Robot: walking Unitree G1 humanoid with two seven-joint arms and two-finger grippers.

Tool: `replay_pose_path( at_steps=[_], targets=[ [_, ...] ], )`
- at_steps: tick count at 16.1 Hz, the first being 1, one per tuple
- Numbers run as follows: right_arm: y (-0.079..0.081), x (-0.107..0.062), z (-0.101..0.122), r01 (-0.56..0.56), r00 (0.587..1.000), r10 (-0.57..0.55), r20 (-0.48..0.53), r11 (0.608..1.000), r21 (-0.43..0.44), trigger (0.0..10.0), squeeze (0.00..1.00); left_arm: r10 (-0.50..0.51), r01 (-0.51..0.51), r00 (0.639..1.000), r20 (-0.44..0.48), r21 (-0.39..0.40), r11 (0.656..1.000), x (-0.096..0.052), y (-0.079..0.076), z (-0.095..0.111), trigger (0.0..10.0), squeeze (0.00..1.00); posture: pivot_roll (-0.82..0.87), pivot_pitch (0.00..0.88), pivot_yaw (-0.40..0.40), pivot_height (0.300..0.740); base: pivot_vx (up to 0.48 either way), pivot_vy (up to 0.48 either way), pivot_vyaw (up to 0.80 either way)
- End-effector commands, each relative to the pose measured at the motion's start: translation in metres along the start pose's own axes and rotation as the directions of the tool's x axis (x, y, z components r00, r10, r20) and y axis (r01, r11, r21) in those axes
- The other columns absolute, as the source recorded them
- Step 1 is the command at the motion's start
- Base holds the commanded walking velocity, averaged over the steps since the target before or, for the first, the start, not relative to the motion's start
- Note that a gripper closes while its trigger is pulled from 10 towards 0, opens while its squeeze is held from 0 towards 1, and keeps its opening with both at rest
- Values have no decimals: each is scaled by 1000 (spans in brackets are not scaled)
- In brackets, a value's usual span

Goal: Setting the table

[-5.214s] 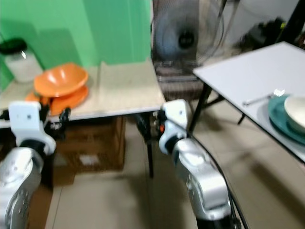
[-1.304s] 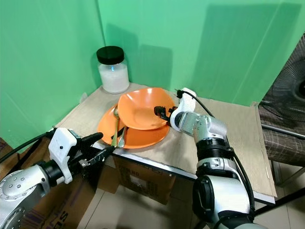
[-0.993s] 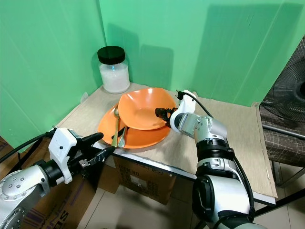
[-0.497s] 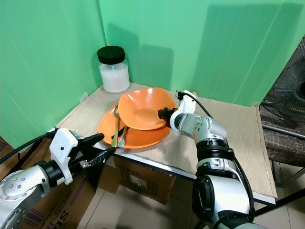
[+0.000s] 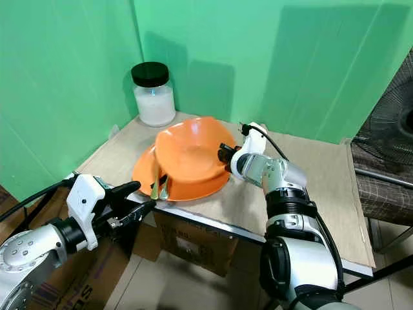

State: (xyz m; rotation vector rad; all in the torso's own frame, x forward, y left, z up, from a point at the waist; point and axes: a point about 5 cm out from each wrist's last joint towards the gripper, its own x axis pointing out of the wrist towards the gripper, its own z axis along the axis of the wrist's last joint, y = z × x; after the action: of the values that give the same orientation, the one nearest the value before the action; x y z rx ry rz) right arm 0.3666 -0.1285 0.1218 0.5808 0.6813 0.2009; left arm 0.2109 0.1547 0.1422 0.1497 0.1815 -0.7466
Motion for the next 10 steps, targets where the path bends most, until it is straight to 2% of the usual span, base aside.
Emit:
replay_pose_path(
  at_steps=[1,4,7,8,9,10],
  targets=[
    [4,0,3,9,1000,-9,4,1000,-12,0,0,-3,3,1000,-2,16,1000,-1,0,2,10000,0,-55,0,15,740,0,0,0],
    [4,-2,9,4,999,-4,36,1000,11,0,0,-2,2,1000,2,22,1000,0,0,3,10000,0,-50,0,16,740,0,0,0],
    [12,-14,25,-47,989,40,144,998,48,0,0,9,-9,1000,11,25,1000,-2,2,6,10000,0,-42,0,18,740,0,0,0],
    [16,-24,35,-85,971,73,227,995,44,0,0,31,-32,999,33,23,999,-2,4,10,10000,0,-33,0,16,740,0,0,0],
    [23,-44,48,-126,922,136,363,991,-52,353,0,84,-85,994,76,10,996,-2,8,17,10000,0,-30,0,13,740,0,0,0],
    [29,-60,53,-117,873,182,452,979,-168,4157,0,134,-134,985,107,0,991,-2,12,23,10000,0,-32,0,14,740,0,0,0]
  ],
)
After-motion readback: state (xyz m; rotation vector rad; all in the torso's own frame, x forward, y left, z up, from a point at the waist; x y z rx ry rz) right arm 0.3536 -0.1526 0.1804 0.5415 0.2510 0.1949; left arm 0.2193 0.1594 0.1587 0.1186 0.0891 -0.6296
